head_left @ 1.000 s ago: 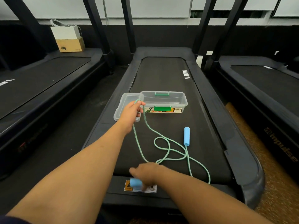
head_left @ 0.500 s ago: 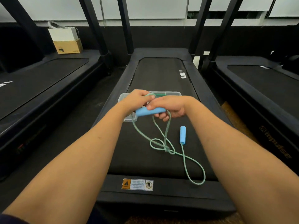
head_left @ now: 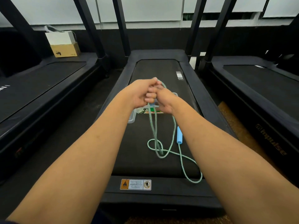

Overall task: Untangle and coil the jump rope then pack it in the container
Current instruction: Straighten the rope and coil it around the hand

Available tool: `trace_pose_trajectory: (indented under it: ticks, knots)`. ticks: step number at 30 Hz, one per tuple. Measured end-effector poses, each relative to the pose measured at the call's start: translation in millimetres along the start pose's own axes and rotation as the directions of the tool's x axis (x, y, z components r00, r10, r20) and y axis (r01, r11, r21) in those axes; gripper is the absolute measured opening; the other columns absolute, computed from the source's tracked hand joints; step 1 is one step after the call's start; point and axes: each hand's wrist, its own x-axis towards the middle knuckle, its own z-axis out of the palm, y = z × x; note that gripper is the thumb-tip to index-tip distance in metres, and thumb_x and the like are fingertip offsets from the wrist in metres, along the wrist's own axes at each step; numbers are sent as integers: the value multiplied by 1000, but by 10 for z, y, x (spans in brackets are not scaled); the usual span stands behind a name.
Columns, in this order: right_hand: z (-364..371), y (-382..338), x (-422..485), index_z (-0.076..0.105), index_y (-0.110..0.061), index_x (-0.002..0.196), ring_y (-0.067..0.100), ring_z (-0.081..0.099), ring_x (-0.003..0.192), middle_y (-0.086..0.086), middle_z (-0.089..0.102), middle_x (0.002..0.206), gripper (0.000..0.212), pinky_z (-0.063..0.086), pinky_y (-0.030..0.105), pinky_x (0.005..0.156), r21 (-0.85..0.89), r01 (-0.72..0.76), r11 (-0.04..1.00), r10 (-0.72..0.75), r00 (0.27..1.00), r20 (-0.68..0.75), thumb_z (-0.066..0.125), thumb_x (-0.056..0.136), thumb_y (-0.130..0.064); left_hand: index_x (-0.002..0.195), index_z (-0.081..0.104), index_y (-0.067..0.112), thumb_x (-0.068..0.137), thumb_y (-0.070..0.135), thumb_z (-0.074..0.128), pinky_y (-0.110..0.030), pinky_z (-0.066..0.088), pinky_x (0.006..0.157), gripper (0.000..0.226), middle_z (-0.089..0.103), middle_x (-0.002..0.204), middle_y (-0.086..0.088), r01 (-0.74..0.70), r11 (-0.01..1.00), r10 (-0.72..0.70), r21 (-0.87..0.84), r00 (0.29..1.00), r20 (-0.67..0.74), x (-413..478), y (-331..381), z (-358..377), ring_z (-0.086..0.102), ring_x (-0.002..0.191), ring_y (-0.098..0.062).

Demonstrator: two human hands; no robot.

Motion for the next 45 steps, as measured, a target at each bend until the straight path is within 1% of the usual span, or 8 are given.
trace_pose_trajectory:
  ticks: [5, 10, 16, 24, 34, 38, 41, 45]
  knots:
    - [-125, -168, -117, 65, -19, 108, 15, 67, 92, 0, 72, 98, 30, 45, 40, 97, -273, -71, 959, 105, 988, 110, 52, 100, -44, 88, 54, 11, 104, 12, 38, -24, 37, 52, 23, 43, 58, 1, -175, 813, 113, -556, 983, -145, 53, 69, -144, 45, 49, -13]
    - [-344, -363, -256, 72, -9, 99, 11, 39, 52, -2, 41, 62, 51, 44, 27, 62, -221, -32, 975, 89, 964, 252, 49, 99, -54, 100, 55, 14, 106, 15, 36, -44, 42, 102, 20, 71, 95, -4, -326, 764, 156, -556, 931, -331, 77, 100, -433, 66, 105, -28]
    - [-710, -674, -291, 73, -11, 97, 9, 23, 51, -7, 30, 59, 25, 22, 24, 52, -350, 233, 907, -223, 972, 69, 63, 98, -34, 130, 47, 6, 100, 1, 39, -42, 49, 96, 31, 60, 115, -9, -251, 942, 139, -222, 896, -421, 90, 148, -720, 59, 119, -38]
    - [-325, -825, -411, 71, -5, 91, 11, 26, 51, -5, 34, 56, 30, 26, 24, 51, -528, 252, 811, -114, 953, 280, 68, 94, -34, 134, 55, 7, 100, 23, 51, -41, 51, 99, 39, 59, 125, -13, -196, 973, 214, -119, 964, 160, -55, 188, -113, 60, 105, -28]
    - [-1131, -918, -488, 48, -21, 68, 7, 16, 44, -8, 23, 52, 39, 14, 21, 43, -104, 279, 955, -286, 957, -58, 67, 92, -46, 98, 55, 5, 110, 26, 24, -51, 55, 92, 40, 72, 99, -21, -713, 239, 258, -659, 701, -665, -366, 603, -1052, 71, 95, -38]
    - [-1258, -1036, -533, 56, -20, 73, 8, 16, 45, -7, 22, 53, 33, 16, 21, 42, -90, 371, 924, -380, 917, -121, 67, 92, -45, 142, 40, -2, 108, 39, 29, -46, 36, 111, 54, 50, 143, -24, -562, 473, 203, -679, 819, -537, -392, 583, -1065, 47, 135, -37]
    - [-937, -1110, -576, 69, -16, 85, 10, 16, 48, -5, 22, 59, 27, 15, 22, 45, -414, 344, 843, -352, 934, 59, 65, 95, -40, 141, 39, -10, 101, 57, 36, -46, 41, 110, 78, 47, 139, -35, -101, 981, 62, -163, 971, -229, -395, 569, -600, 50, 131, -40]
    - [-413, -1187, -637, 73, -7, 96, 11, 20, 49, -5, 28, 57, 30, 19, 21, 43, -673, 292, 680, -147, 953, 265, 66, 95, -37, 108, 72, 5, 94, 68, 43, -40, 56, 94, 71, 76, 102, -11, -54, 819, 181, 572, 969, -169, -275, 567, -3, 72, 96, -21]
